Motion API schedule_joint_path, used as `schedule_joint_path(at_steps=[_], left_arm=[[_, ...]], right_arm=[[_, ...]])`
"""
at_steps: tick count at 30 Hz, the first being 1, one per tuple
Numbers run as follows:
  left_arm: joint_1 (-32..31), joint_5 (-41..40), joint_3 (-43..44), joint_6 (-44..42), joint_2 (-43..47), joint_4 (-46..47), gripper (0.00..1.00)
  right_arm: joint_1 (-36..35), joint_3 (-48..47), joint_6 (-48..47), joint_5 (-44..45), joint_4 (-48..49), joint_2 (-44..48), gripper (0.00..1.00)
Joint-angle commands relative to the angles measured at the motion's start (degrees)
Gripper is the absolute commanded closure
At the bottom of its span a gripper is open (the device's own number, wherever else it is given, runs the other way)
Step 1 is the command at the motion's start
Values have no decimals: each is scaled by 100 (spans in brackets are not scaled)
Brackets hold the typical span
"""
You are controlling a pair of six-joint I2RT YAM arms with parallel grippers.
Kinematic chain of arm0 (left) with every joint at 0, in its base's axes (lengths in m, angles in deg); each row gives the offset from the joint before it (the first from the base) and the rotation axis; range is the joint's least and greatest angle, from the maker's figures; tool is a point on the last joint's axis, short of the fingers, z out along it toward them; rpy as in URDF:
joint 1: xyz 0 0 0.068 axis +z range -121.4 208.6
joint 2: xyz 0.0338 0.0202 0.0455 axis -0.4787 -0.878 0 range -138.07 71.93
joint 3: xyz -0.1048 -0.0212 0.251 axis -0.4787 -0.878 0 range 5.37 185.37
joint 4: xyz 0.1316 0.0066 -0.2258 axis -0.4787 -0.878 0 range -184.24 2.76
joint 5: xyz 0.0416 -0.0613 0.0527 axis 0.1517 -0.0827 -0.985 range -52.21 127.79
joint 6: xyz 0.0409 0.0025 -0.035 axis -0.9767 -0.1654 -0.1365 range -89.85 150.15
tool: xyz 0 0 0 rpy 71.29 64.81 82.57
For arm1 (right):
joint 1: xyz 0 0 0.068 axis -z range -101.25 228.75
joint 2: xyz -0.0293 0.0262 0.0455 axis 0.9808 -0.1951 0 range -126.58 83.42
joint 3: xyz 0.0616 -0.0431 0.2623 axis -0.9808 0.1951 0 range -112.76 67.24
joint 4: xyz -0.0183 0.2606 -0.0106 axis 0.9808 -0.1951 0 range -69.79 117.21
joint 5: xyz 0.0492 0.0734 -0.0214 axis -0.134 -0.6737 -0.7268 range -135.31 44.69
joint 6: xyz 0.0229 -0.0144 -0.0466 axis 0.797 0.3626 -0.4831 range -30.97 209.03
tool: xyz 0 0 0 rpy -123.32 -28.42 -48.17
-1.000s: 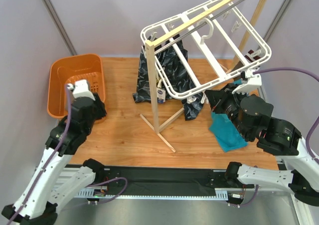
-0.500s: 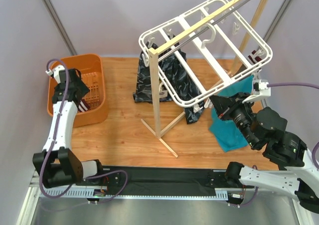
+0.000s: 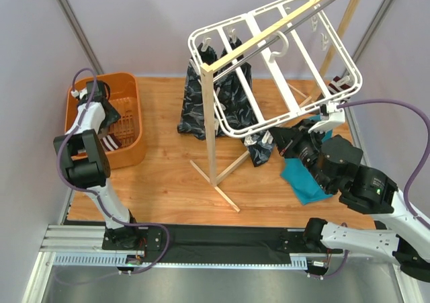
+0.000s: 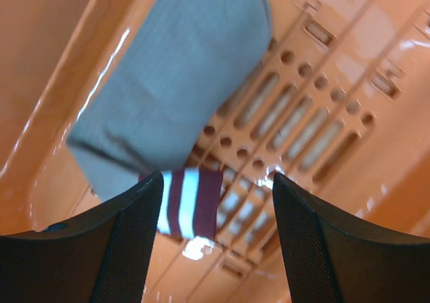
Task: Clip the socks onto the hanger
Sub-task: Pick up the sock from the bin.
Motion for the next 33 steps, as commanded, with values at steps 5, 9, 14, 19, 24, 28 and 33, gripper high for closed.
schedule_joint_path(at_steps=[5, 9, 14, 19, 24, 28, 33], left_arm=[[81, -655, -12, -316, -96, 303, 27], [239, -418, 408, -536, -605, 94, 32], [362, -84, 953, -659, -1203, -153, 36], [521, 462, 1024, -545, -1432, -56, 48], [618, 865, 963, -545, -1441, 163, 74], [618, 1174, 1059, -528, -1327, 84, 99], [618, 1612, 1261, -414, -889, -144, 100]], right_arm=[[-20, -188, 106, 3, -524, -131, 100], [-20, -232, 221, 100, -664, -122, 100], [-20, -285, 300, 153, -779, -157, 100], [-11, -408, 326, 153, -928, -263, 100], [6, -540, 353, 144, -1069, -351, 100], [32, -584, 335, 92, -1087, -395, 100], [68, -584, 344, 56, -1069, -395, 100]])
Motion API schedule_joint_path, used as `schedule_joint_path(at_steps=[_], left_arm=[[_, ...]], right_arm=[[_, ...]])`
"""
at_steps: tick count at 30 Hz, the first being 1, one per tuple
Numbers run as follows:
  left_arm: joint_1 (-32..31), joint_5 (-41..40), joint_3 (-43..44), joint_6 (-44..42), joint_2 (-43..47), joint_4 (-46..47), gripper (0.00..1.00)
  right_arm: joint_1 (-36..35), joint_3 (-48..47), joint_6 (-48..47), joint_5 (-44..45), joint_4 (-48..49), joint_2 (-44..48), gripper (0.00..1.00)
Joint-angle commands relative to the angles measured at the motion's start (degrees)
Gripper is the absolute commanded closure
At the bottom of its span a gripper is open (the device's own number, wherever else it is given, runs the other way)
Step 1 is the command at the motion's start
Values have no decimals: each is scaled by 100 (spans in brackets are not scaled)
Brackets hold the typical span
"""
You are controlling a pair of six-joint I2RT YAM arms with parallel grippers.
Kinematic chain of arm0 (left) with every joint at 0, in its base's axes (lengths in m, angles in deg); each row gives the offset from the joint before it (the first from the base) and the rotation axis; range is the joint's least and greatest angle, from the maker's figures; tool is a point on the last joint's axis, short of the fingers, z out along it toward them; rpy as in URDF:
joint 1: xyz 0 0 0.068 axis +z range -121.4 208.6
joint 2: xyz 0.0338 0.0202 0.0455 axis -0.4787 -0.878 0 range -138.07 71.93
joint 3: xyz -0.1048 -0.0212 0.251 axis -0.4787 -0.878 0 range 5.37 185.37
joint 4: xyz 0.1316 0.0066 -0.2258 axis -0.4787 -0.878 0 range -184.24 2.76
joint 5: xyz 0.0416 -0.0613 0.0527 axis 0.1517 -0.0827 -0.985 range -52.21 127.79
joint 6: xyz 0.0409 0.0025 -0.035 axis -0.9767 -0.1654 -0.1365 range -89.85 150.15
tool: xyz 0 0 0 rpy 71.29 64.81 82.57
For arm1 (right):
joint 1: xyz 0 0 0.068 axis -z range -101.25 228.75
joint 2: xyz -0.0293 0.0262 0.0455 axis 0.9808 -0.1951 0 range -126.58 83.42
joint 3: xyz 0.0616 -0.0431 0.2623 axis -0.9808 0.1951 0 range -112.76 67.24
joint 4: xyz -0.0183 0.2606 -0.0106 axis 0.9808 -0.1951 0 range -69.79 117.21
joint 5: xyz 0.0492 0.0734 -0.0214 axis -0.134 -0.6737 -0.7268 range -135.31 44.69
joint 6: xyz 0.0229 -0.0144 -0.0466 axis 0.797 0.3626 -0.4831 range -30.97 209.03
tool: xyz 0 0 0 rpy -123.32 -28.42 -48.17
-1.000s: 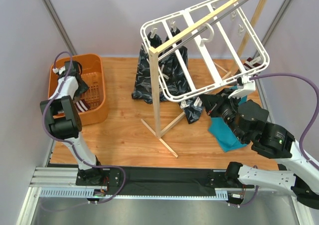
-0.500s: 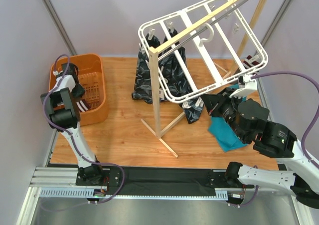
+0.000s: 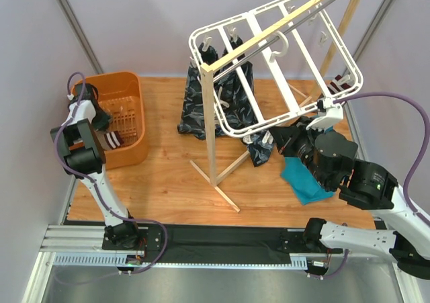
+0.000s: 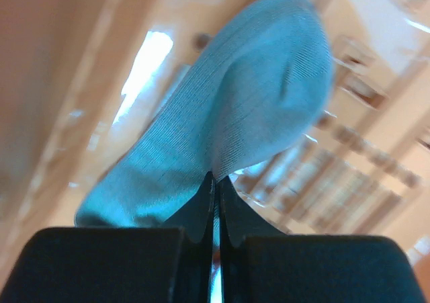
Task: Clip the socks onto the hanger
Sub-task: Pick up the sock from the bin.
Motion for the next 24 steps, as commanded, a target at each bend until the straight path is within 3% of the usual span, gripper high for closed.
schedule_joint_path(at_steps=[1, 10, 17, 20, 24], left_arm=[[-16, 682, 260, 172, 625, -105, 100], [-25, 1333, 322, 822, 1057, 317, 100], [-77, 1939, 550, 1324, 565, 1089, 100], [-156, 2272, 1076, 1229, 196, 1039, 100], [-324, 1879, 1754, 1007, -33, 617, 100]], right_arm=[[35, -64, 68, -46, -402, -45, 100], [114, -160, 51, -204, -385, -177, 100], [132, -169, 86, -301, -367, -256, 100], [132, -195, 147, -319, -420, -282, 100], [140, -231, 147, -319, -438, -344, 100]])
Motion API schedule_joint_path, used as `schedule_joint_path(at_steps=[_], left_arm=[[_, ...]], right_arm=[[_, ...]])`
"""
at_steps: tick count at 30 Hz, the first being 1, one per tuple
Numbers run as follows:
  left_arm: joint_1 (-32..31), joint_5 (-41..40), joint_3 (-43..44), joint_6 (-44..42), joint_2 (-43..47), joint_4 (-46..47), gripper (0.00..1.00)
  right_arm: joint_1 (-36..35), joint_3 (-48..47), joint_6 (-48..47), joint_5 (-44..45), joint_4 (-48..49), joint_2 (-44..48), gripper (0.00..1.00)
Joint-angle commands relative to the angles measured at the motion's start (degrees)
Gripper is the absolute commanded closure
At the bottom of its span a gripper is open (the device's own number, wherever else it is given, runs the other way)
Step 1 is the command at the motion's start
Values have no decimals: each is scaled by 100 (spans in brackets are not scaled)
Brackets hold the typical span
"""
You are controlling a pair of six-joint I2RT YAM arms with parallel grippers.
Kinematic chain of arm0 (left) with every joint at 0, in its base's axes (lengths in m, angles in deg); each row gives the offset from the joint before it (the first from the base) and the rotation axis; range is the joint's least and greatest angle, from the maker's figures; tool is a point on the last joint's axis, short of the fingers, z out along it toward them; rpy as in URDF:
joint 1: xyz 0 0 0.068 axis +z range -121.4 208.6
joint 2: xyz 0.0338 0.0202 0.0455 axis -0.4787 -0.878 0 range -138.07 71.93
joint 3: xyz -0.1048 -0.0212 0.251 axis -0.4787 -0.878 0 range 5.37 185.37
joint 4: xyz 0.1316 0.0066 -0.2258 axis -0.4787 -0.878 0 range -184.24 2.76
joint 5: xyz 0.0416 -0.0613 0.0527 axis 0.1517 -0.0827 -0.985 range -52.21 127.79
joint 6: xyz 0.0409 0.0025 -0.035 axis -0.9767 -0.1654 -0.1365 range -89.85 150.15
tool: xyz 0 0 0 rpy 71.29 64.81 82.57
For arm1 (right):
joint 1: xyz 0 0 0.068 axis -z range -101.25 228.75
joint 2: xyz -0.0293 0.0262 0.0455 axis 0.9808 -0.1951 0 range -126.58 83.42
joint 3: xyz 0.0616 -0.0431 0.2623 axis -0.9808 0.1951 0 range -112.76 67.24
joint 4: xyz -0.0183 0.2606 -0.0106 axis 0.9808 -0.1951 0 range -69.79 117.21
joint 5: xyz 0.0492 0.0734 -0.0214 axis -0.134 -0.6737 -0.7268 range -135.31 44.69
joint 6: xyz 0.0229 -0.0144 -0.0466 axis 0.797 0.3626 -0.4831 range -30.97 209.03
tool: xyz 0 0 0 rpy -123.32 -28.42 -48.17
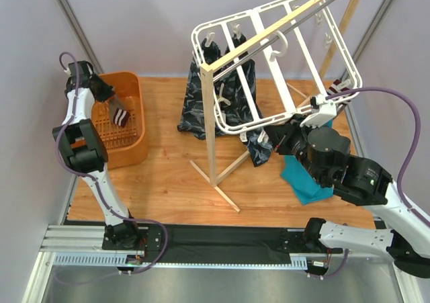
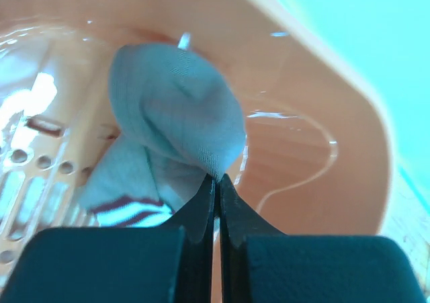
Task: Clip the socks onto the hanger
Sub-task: Pick up the sock from the bin.
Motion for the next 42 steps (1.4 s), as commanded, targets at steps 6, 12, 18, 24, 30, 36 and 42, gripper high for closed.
schedule_joint_path(at_steps=[6, 12, 18, 24, 30, 36, 42], left_arm=[[-140, -946, 275, -78, 261, -494, 18], [-193, -1421, -147, -860, 744, -889, 41], [-325, -1298, -175, -1485, 499, -1599, 64], [-351, -569, 274, -1380, -240, -1927, 54], [-650, -805, 89, -1537, -389, -1873, 47], [-764, -1139, 151, -1642, -618, -2006, 48], [-773, -1640, 125, -1713, -645, -2138, 49]], right_arm=[[35, -165, 23, -192, -396, -207, 100], [97, -139, 31, -272, -396, -216, 100], [159, -122, 14, -351, -370, -224, 100], [194, -122, -4, -421, -361, -260, 100], [194, -139, 75, -412, -396, -242, 100], [203, -86, 155, -377, -431, -163, 100], [203, -104, 128, -377, -431, -172, 100]])
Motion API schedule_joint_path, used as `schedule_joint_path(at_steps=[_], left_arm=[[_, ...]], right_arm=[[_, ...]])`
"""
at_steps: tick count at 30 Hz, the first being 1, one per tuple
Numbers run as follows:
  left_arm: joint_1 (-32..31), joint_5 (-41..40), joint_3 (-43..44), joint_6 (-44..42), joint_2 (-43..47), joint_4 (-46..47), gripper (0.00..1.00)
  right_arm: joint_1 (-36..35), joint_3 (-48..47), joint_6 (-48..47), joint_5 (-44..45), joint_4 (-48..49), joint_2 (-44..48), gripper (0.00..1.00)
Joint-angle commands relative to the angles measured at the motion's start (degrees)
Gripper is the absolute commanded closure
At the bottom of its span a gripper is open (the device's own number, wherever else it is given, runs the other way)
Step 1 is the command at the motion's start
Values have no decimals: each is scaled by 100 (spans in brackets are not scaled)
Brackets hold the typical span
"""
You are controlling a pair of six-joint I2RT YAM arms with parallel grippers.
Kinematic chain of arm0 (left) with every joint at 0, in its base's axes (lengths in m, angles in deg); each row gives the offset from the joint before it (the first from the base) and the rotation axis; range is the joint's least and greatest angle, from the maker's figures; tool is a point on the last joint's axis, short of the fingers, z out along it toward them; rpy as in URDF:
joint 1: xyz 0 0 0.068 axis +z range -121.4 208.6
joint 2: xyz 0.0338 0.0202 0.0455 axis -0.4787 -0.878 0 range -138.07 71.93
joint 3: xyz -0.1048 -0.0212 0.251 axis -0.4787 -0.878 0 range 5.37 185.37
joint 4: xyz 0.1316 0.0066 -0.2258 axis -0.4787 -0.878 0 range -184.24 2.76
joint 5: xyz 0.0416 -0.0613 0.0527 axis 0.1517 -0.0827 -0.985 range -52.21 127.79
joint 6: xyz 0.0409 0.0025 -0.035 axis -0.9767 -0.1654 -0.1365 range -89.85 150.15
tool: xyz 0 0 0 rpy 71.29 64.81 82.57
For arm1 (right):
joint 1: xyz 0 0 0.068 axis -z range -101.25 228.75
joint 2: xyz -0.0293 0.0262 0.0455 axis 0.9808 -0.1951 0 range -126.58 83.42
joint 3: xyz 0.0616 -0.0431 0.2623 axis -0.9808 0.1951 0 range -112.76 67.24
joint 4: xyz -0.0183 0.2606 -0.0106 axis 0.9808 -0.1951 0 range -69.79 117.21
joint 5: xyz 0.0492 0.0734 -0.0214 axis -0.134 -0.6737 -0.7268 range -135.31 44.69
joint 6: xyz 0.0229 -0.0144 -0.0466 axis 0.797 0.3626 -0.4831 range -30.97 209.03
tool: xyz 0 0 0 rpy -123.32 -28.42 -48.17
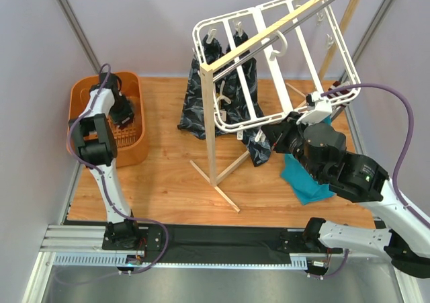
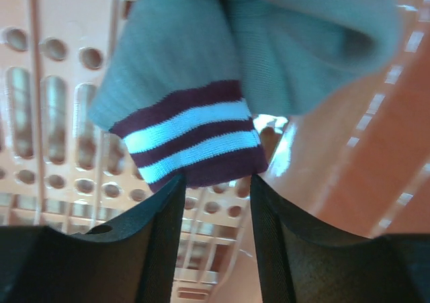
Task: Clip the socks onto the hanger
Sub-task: Pick up the sock from the bin.
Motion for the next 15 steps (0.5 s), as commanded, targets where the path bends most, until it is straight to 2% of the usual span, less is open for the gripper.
schedule_joint_path(at_steps=[1, 5, 8, 15], left_arm=[[18, -467, -91, -177, 138, -110, 48], [-52, -766, -471, -168, 411, 225, 38], [-43, -740, -286, -159, 236, 32, 38], [-52, -520, -699, -221, 666, 593, 42]], right_arm=[[28, -14, 41, -97, -387, -32, 100], [45, -41, -3, -124, -344, -84, 100], [63, -41, -3, -141, -352, -85, 100], [98, -67, 23, -124, -431, -85, 100]])
